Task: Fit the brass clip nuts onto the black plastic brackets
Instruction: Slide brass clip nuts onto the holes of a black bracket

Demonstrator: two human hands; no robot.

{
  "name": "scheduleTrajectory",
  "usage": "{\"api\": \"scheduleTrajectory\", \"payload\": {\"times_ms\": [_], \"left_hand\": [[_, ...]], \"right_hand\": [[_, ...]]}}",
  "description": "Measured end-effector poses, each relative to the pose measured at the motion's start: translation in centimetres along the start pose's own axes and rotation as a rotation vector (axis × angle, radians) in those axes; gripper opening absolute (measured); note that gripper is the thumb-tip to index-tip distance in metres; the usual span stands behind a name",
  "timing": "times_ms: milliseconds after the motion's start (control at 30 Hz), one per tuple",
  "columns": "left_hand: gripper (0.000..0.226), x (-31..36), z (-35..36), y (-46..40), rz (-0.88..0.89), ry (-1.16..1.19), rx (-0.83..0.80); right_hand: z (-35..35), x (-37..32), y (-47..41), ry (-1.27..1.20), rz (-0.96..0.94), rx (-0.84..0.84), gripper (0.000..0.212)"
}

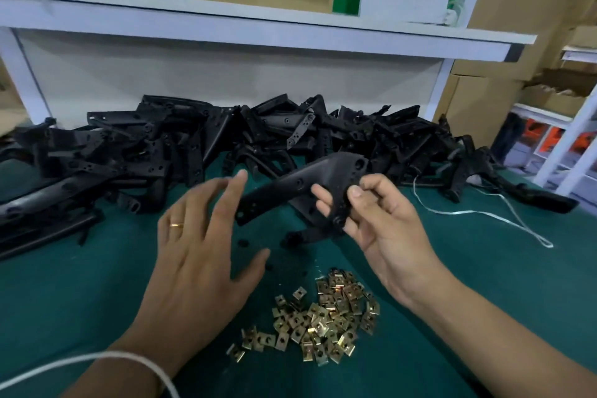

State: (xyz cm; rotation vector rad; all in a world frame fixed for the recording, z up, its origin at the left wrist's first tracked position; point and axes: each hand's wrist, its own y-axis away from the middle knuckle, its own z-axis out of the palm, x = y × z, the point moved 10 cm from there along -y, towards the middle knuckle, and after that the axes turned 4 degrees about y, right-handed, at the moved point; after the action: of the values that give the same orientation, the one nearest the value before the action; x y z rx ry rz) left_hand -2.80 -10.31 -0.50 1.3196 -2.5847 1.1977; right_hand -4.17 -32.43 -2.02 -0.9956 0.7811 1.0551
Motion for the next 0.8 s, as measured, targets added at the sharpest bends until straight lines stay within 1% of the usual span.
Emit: {"api": "scheduleTrajectory", "payload": {"times_ms": [67, 100, 167, 200, 267, 300, 367, 400, 433, 500, 533, 600, 667, 800], "left_hand": [[0.091, 1.3, -0.2, 0.0, 0.088, -0.096, 0.028], [0.088, 1.7, 0.0, 0.1, 0.129, -0.141, 0.014], [0.078, 2.0, 0.5, 0.2, 0.178, -0.191, -0.012], [0.076, 1.7, 0.6, 0.1, 0.178, -0.185, -0.029], [0.083, 1.0, 1.4, 0.2, 0.125, -0.101, -0.115], [0.085, 0.9, 1.9, 0.3, 0.103, -0.044, -0.157], [0.08, 0.9, 2.4, 0.5, 0.094, 0.026, -0.191], [0.077, 0.7, 2.3, 0.5, 0.084, 0.04, -0.181], [0.071, 0.3, 2.0, 0.4, 0.065, 0.047, -0.149], [0.061, -1.1, 1.0, 0.1, -0.005, 0.047, -0.073], [0.063, -1.7, 0.7, 0.1, -0.046, 0.05, -0.059], [0.068, -2.7, 0.8, 0.2, -0.097, 0.043, -0.085], [0.068, -3.0, 1.4, 0.4, -0.113, 0.019, -0.124], [0.072, -3.7, 2.2, 0.4, -0.145, -0.044, -0.183]], "right_hand": [[2.4, 0.9, 0.5, 0.048, 0.029, -0.069, 0.01], [3.4, 1.4, 0.9, 0.071, 0.052, -0.116, 0.008], [4.8, 2.5, 2.0, 0.129, 0.116, -0.214, 0.013], [5.1, 2.9, 2.6, 0.163, 0.147, -0.256, 0.015], [5.5, 3.3, 3.4, 0.192, 0.177, -0.336, 0.018], [5.8, 3.2, 3.6, 0.185, 0.176, -0.375, 0.02], [6.4, 2.9, 3.7, 0.2, 0.136, -0.441, 0.021], [6.4, 2.6, 3.6, 0.282, 0.083, -0.455, 0.02], [6.2, 2.3, 3.3, 0.441, -0.001, -0.441, 0.017], [5.5, 1.5, 3.0, 0.863, -0.19, -0.376, 0.012], [5.2, 1.5, 3.0, 1.039, -0.246, -0.377, 0.012], [4.9, 2.4, 3.3, 1.264, -0.247, -0.478, 0.012], [4.3, 3.7, 3.5, 1.337, -0.153, -0.565, 0.009], [3.4, 3.4, 2.7, 1.292, -0.086, -0.518, 0.007]]}}
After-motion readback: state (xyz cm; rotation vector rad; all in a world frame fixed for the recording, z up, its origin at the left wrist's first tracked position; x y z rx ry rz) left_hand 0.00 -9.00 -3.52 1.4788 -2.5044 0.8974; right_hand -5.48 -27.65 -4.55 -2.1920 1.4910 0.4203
